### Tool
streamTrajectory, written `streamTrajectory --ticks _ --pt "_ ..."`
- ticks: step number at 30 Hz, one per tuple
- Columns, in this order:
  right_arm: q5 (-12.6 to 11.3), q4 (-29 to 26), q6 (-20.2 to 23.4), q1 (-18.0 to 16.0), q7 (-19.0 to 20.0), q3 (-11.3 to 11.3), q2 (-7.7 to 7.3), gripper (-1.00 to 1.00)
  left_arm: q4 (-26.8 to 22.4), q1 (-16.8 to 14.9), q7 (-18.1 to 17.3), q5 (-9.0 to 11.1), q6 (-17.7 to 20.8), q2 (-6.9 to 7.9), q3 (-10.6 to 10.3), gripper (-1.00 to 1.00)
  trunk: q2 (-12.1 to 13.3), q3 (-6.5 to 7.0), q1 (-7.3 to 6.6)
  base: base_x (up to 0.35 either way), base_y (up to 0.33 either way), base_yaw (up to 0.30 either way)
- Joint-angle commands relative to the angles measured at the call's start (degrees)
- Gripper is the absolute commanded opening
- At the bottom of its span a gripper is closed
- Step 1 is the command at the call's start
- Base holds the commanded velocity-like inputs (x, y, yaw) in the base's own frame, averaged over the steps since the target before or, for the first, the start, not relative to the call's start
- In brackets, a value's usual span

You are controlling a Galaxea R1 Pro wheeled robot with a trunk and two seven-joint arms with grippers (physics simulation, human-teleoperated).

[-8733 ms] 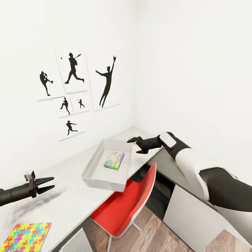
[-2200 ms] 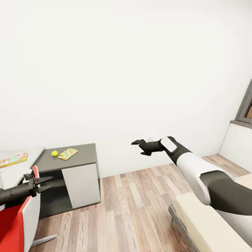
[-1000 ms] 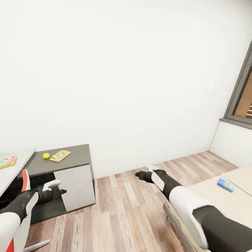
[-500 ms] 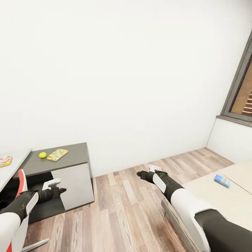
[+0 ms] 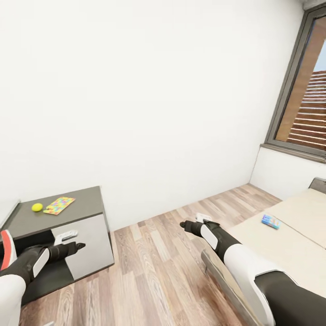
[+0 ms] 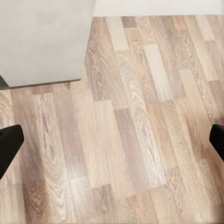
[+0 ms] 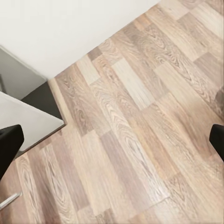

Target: Put all the toys in the child's room - the three board games (two on the bed and one on the table), the two jigsaw puzzles on the table, and the tennis ball on the table - inside the toy box on the table in the child's room.

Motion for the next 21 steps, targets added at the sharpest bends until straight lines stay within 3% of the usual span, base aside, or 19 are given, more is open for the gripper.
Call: streamTrajectory --ticks 1,10,21 --pt "-0.19 -0.04 0.2 -0.06 -0.11 0.29 -0.01 1.0 -0.06 -0.03 -0.09 0.45 0.52 0.0 0.26 1.0 -0.14 -0.19 0.04 0.006 0.247 -0.142" --pt "-0.19 -1.03 -1.35 -0.05 -0.1 0.37 0.1 1.0 -0.06 -0.03 -0.07 0.44 0.47 0.0 0.27 1.0 -0.14 -0.29 0.04 0.107 0.161 -0.073" --pt "-0.18 -1.27 -2.24 0.12 -0.1 0.38 -0.02 1.0 -0.06 -0.03 0.13 0.46 0.46 -0.21 0.31 1.0 -0.14 -0.3 0.04 0.197 0.096 -0.248"
